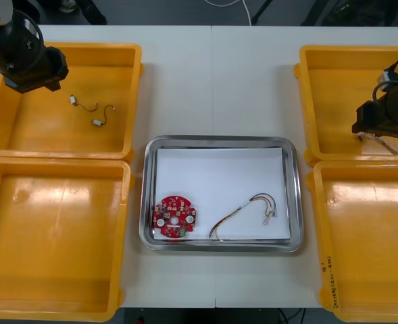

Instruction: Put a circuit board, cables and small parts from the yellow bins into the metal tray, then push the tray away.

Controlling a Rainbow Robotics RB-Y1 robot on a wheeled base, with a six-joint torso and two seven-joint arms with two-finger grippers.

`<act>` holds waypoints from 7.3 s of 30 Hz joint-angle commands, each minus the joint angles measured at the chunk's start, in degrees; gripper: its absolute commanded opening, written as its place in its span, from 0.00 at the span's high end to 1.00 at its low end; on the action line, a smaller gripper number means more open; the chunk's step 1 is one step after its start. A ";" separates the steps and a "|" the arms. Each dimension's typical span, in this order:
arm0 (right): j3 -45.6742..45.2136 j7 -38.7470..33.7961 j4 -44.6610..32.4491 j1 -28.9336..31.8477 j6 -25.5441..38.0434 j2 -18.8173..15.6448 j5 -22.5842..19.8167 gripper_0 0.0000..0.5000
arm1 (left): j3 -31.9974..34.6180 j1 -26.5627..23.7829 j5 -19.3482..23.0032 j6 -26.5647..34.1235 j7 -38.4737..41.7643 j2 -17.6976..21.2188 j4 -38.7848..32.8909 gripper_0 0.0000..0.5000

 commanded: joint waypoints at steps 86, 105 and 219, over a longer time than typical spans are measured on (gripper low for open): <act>0.44 0.55 -4.55 -4.61 -3.69 -2.05 0.74 1.00 | -2.01 -1.40 -5.27 -21.81 -10.06 -6.11 12.06 0.00; 1.67 2.75 6.78 -9.36 -12.57 -0.64 1.97 1.00 | -2.01 1.15 -5.80 -23.74 -11.11 -6.47 12.06 0.00; 10.46 38.26 27.88 -15.95 -20.65 -8.55 -15.96 0.00 | -13.26 2.20 0.17 26.05 15.61 -15.61 -42.08 1.00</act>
